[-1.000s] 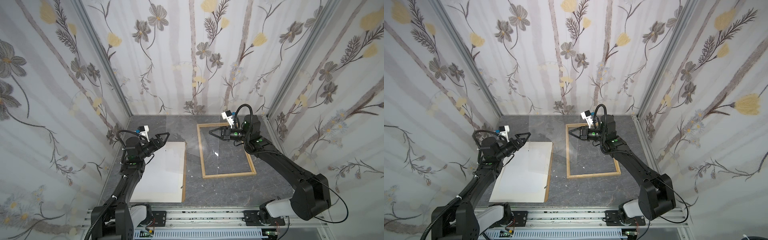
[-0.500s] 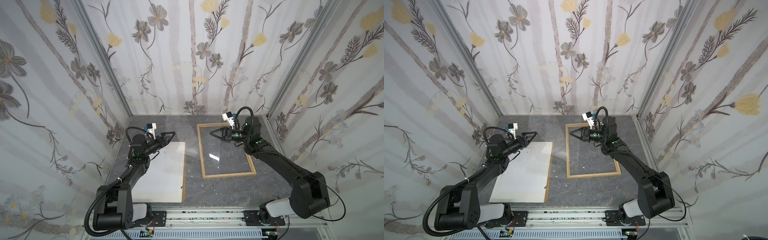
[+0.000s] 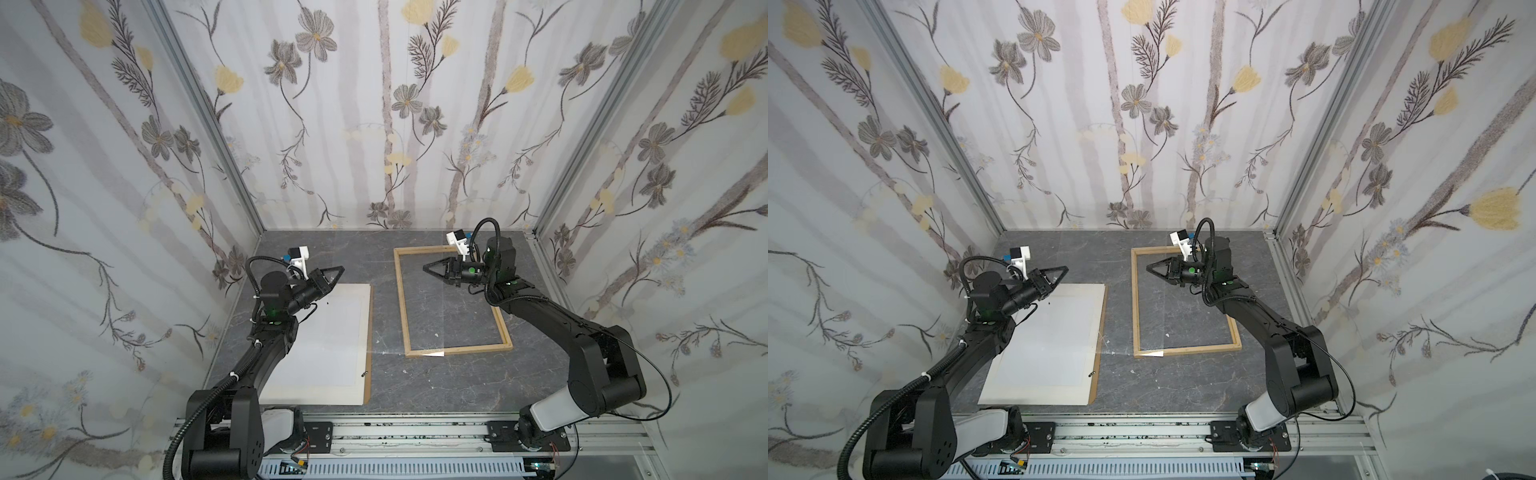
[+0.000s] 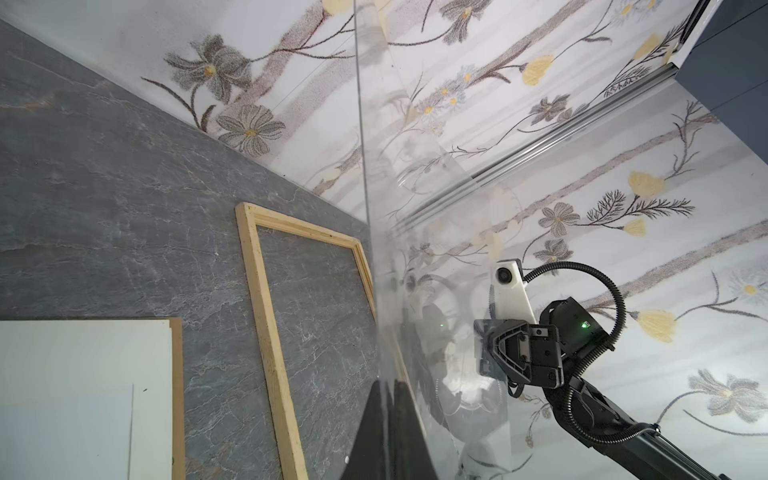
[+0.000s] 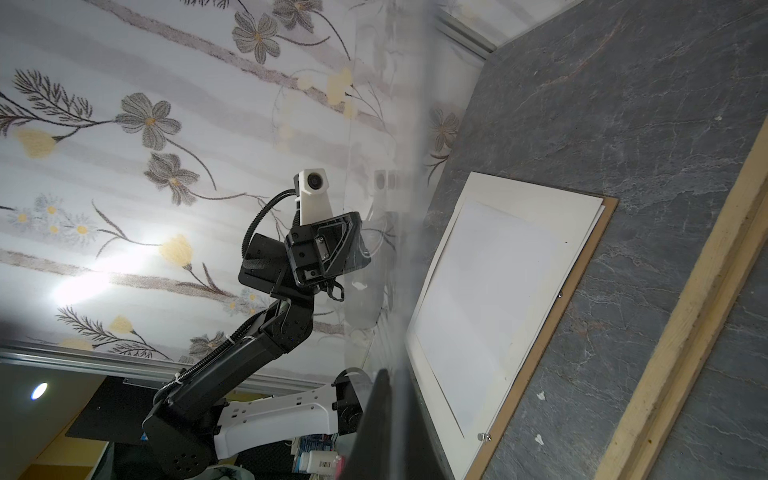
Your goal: Put the photo into the frame
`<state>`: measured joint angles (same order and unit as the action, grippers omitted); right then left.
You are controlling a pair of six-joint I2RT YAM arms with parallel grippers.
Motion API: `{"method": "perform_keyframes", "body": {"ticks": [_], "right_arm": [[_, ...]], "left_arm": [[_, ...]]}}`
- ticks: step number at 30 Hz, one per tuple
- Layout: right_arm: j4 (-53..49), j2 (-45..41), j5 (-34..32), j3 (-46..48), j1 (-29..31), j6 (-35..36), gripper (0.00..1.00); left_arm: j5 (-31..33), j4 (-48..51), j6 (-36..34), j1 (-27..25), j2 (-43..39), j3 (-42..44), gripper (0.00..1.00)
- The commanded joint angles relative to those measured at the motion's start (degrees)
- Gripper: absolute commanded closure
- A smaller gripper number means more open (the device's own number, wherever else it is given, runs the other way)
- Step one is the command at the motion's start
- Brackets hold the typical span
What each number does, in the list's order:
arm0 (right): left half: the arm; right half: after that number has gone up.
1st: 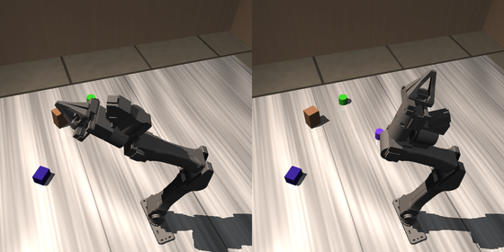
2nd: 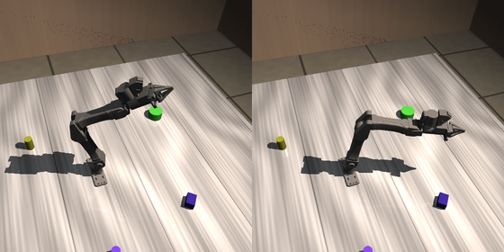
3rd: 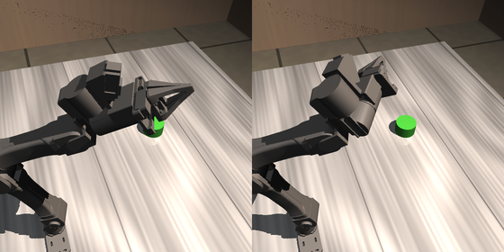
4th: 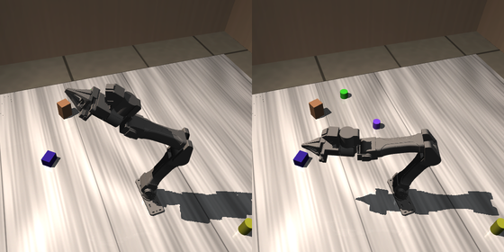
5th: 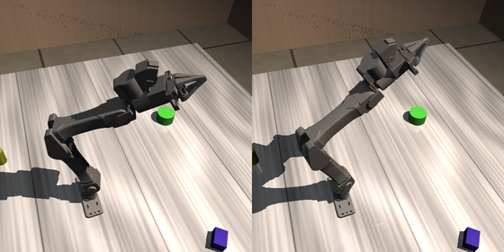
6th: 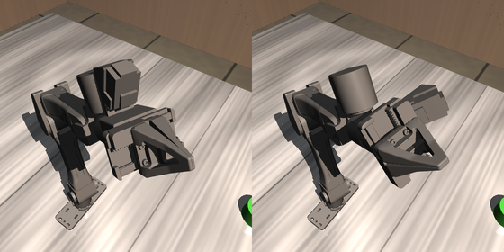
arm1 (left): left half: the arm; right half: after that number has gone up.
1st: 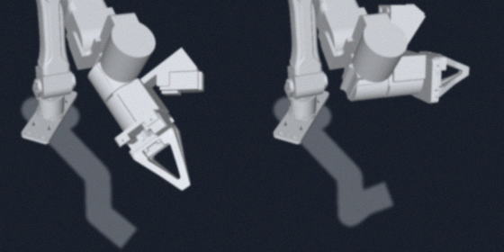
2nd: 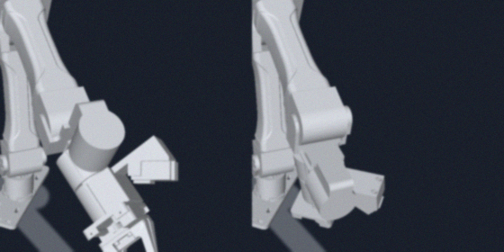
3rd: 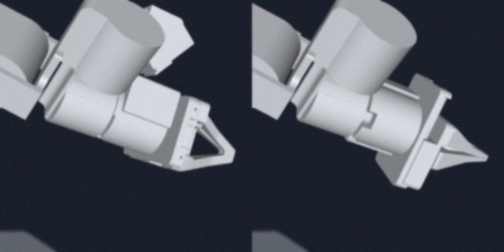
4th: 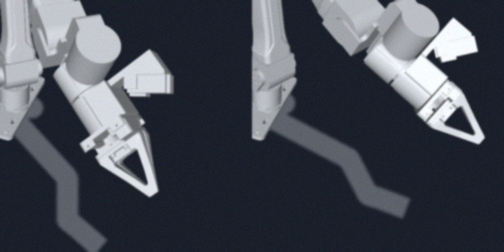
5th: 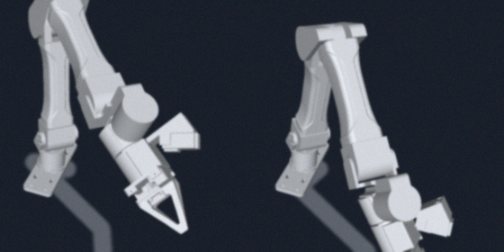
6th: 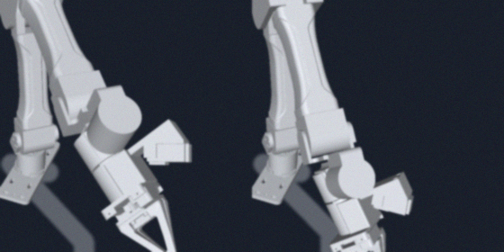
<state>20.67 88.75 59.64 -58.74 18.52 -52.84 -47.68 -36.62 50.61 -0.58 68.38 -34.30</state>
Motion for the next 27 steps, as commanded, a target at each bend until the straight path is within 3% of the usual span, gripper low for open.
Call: {"method": "perform_keyframes", "body": {"ticks": [1,3,6,12,19,23,27], "right_arm": [[2.11,0.60,2.14,-0.32,0.28,0.70,1.00],[2.06,1.05,2.15,-0.23,0.20,0.64,0.94],[2.63,1.08,2.24,0.72,0.22,0.37,0.56],[3.65,-1.73,1.88,6.55,0.36,0.29,0.35],[8.51,-6.19,2.13,13.63,1.29,-2.27,0.33],[12.24,-7.43,2.64,15.15,2.04,-4.20,0.43],[17.45,-7.21,3.10,15.15,2.39,-7.58,0.61]], "left_arm": [[-3.10,-2.01,1.27,-0.30,-0.94,0.33,1.00],[-1.98,-2.14,2.00,-0.30,-1.22,0.47,1.00],[0.73,-2.28,2.95,-0.34,-1.75,1.05,1.00],[5.98,-3.16,4.41,-0.05,-3.48,2.49,1.00],[8.12,-4.18,5.96,0.23,-3.38,3.10,1.00],[8.27,-5.14,6.80,0.23,-2.97,3.54,1.00],[8.09,-6.33,7.67,-0.03,-3.29,4.55,1.00]]}}
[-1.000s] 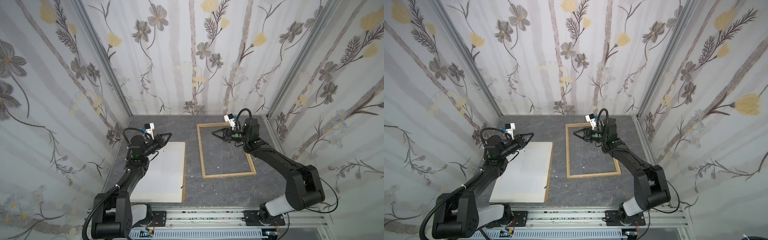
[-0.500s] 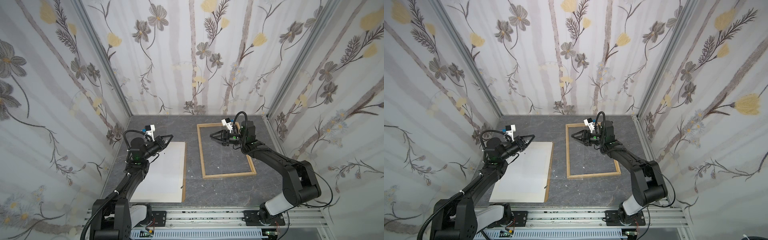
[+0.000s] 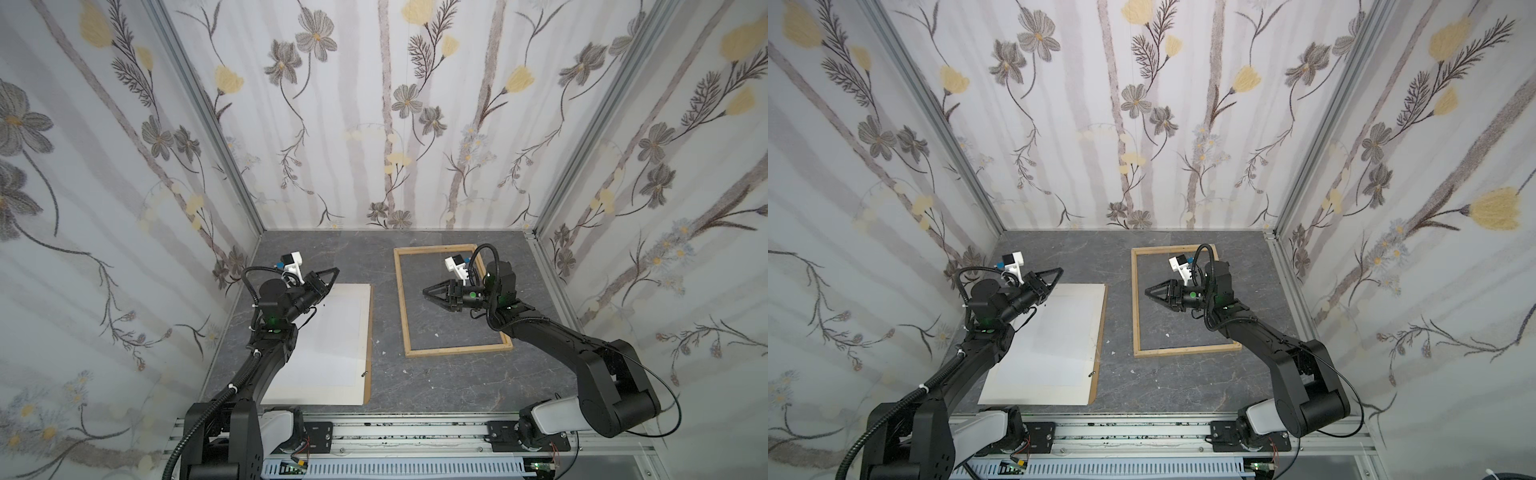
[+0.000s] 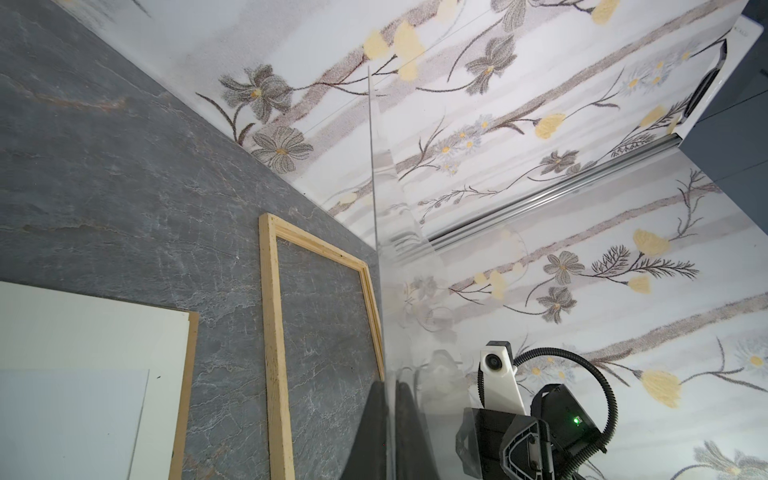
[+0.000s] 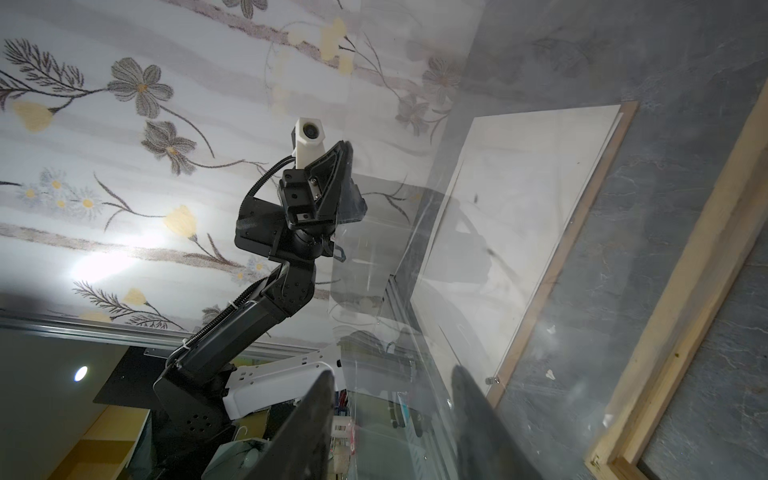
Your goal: Put the photo into the frame
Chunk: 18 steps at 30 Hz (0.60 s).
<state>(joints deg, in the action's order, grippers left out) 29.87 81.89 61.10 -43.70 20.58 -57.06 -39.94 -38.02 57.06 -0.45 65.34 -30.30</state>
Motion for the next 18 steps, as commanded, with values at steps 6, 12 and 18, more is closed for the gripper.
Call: {"method": "perform_keyframes", "body": {"ticks": [6,12,18], "right_arm": [[13.71,1.81,2.09,-1.84,1.17,-7.18,0.81],[14.76,3.06,2.59,-2.88,1.48,-8.23,1.00],[8.60,1.56,1.79,-4.19,1.39,-3.86,1.00]], "left_arm": [[0.48,-5.16,1.62,-0.43,-1.47,2.26,1.00],[0.13,-4.79,1.04,-0.38,-2.41,2.82,1.00],[-0.15,-5.08,0.42,-0.32,-1.93,2.61,1.00]]}}
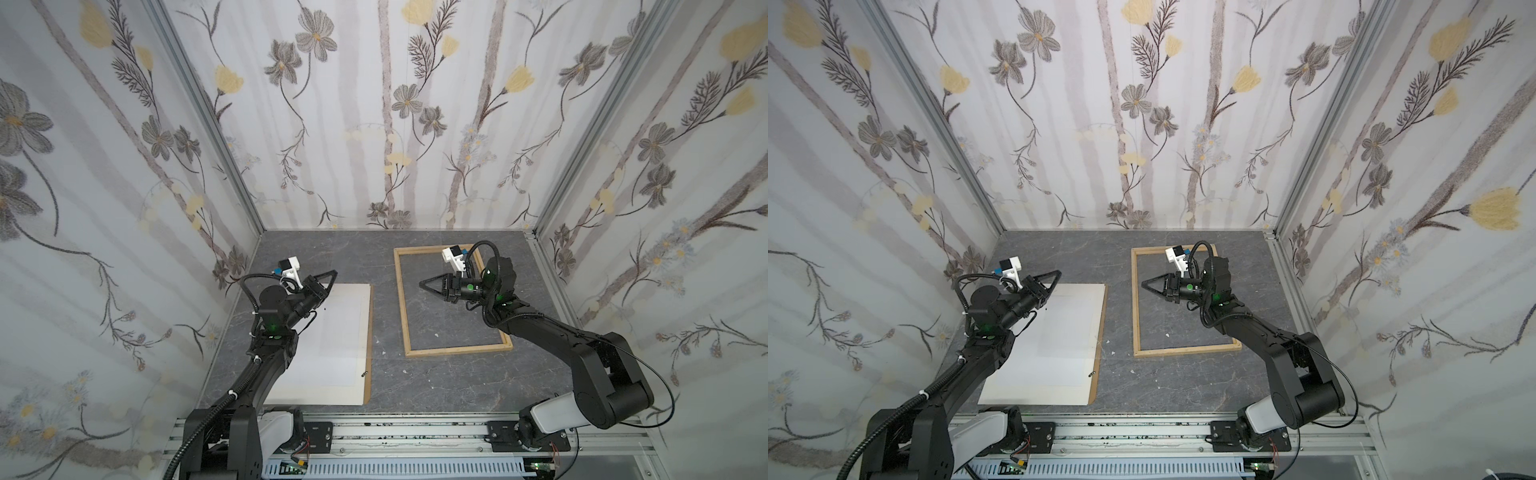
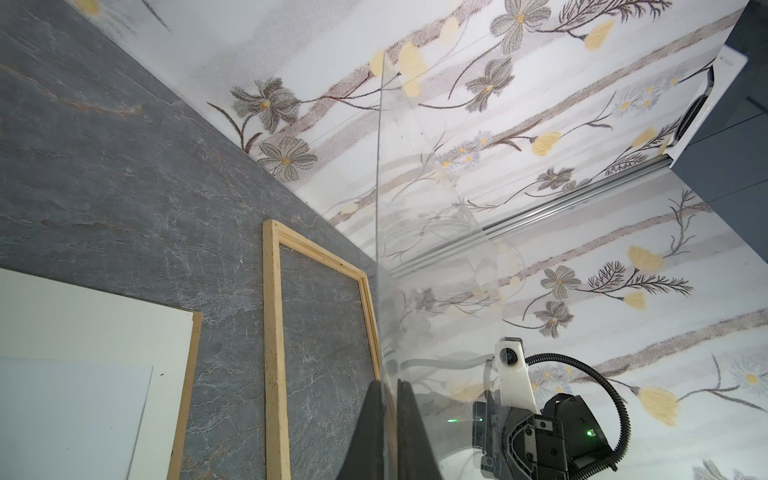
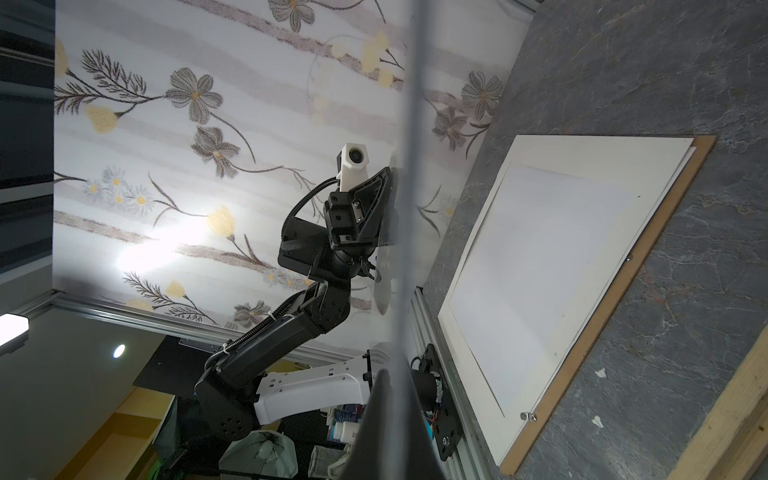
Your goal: Put the photo into the frame
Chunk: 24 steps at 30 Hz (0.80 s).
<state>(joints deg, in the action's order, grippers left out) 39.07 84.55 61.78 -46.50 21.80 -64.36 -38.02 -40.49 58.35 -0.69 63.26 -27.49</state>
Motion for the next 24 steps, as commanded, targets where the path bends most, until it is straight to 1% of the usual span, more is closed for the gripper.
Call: {"method": "perform_keyframes", "body": {"ticks": [1,4,9,12,13,14,15,17,19,21,24], "right_arm": [[-4.11,-1.72,0.45,-2.14,0.17,5.95,1.00],[-13.11,-3.32,-1.96,-4.30,0.21,11.84,1.00],[-17.90,-5.92,-4.47,-5.55,-0.67,14.00,1.00],[-27.78,-8.49,-8.11,-8.52,-2.03,18.91,1.00],[-30.22,-9.30,-8.97,-9.49,-2.61,19.79,1.00],[-33.37,-10.17,-9.97,-10.86,-3.44,21.16,1.00],[-36.66,-10.80,-10.85,-12.31,-4.13,22.76,1.00],[-44.57,-12.11,-13.72,-16.05,-5.45,27.21,1.00],[-52.42,-13.18,-18.98,-19.91,-6.47,31.15,1.00],[-59.62,-13.00,-22.02,-24.26,-7.76,34.89,1.00],[-67.20,-12.38,-25.55,-29.32,-10.43,37.25,1.00]], "left_arm": [[-2.71,-2.83,-0.86,-0.02,0.42,-0.45,1.00],[-3.01,-3.04,-0.87,-0.01,0.81,-0.72,1.00],[-3.25,-3.02,-1.11,-0.01,0.97,-0.71,1.00],[-4.04,-1.93,-1.49,-0.05,0.98,-1.66,1.00],[-4.27,-0.84,-2.13,-0.02,0.98,-2.20,0.96],[-4.24,1.16,-3.24,-0.02,0.99,-3.15,0.79],[-3.99,3.85,-4.63,-0.02,0.94,-4.17,0.73],[-2.48,9.42,-7.73,-0.19,0.70,-6.11,0.68],[0.96,16.79,-12.09,-0.98,0.33,-8.61,0.55],[4.45,22.50,-16.17,-2.87,0.41,-10.81,0.47],[9.10,28.26,-20.27,-6.84,2.17,-13.53,0.41]]}}
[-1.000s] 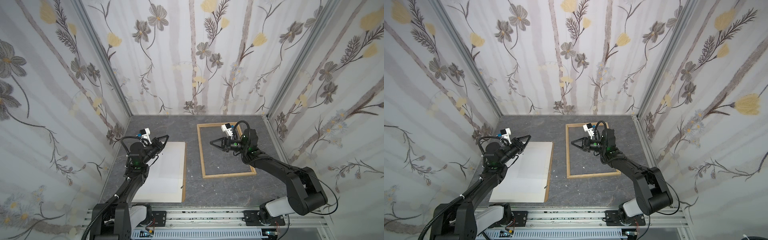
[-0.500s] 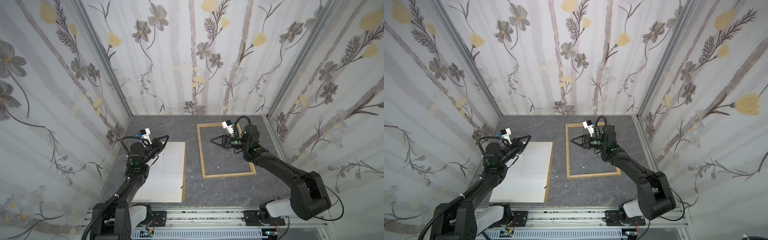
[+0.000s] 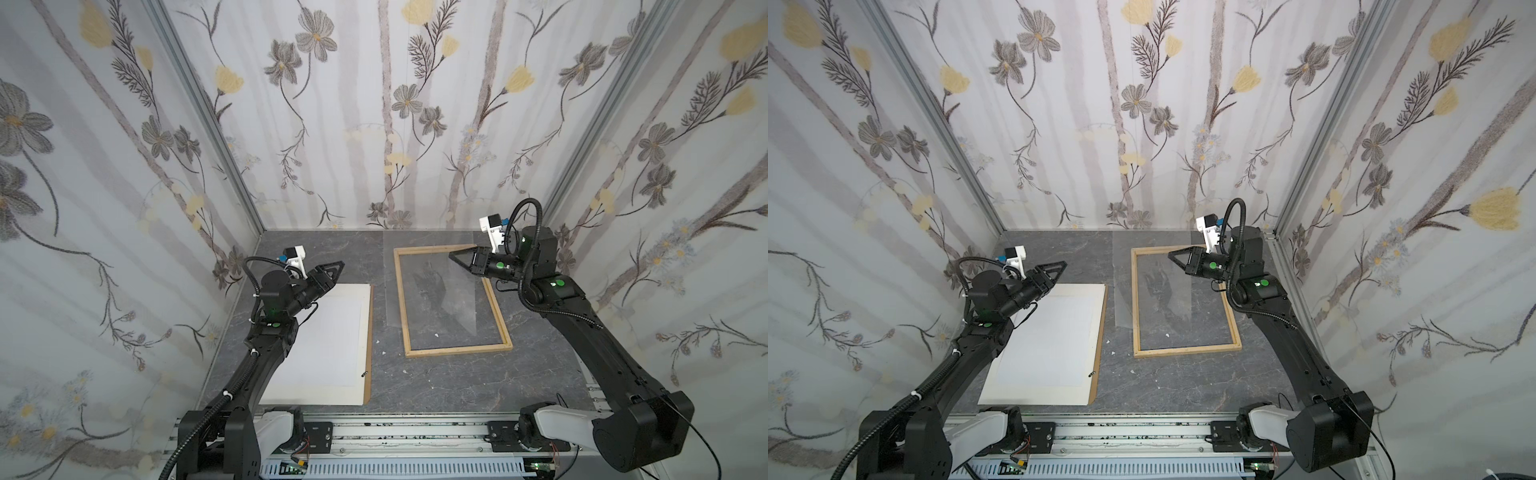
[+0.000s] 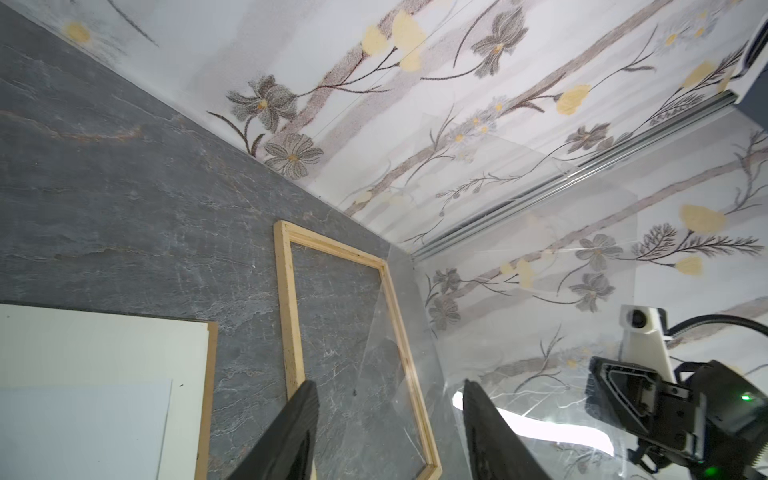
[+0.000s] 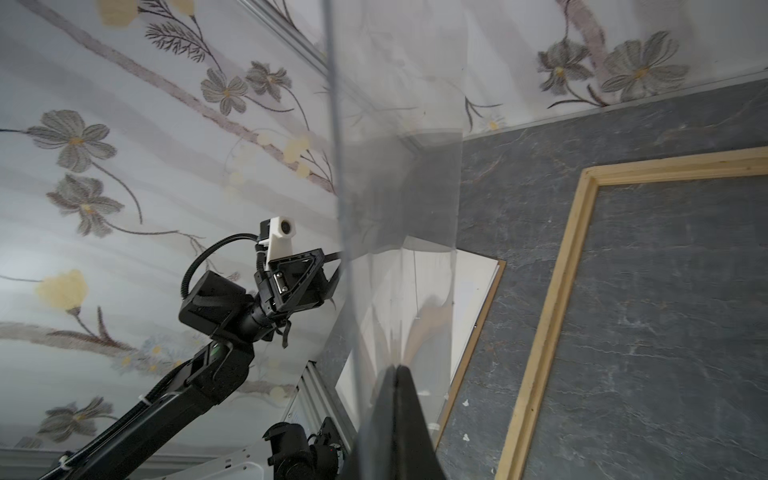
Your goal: Put the photo into the frame
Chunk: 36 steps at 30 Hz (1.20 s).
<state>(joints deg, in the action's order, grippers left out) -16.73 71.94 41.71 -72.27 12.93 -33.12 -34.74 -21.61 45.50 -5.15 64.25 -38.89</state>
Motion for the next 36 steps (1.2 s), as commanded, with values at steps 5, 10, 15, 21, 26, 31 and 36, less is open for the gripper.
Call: {"method": "perform_keyframes", "body": {"ticks": [5,10,15,21,26,31,36], "right_arm": [[-17.73,0.94,-10.50,-10.12,-3.76,9.39,1.00],[-25.02,2.21,-20.85,-17.90,-4.45,12.88,1.00],[-26.81,2.24,-24.49,-21.10,-4.64,14.07,1.00],[-26.96,1.56,-26.28,-20.34,-4.62,14.54,1.00],[-26.82,0.79,-26.70,-18.38,-4.62,15.23,1.00],[-25.77,0.15,-25.44,-15.79,-4.62,15.92,1.00],[-22.67,-0.96,-24.12,-12.85,-4.67,15.72,1.00]], "left_arm": [[13.23,12.87,-9.67,-9.22,6.94,-5.19,0.40],[18.08,15.36,-11.84,-16.83,16.33,-10.52,0.40],[21.93,18.31,-13.27,-21.70,26.11,-17.50,0.40],[29.44,26.57,-15.46,-27.36,40.44,-29.87,0.42],[34.18,32.43,-16.34,-30.13,50.04,-39.32,0.43],[36.00,33.81,-16.00,-31.05,54.81,-43.05,0.44],[36.59,34.61,-16.03,-31.18,57.57,-45.00,0.47]]}}
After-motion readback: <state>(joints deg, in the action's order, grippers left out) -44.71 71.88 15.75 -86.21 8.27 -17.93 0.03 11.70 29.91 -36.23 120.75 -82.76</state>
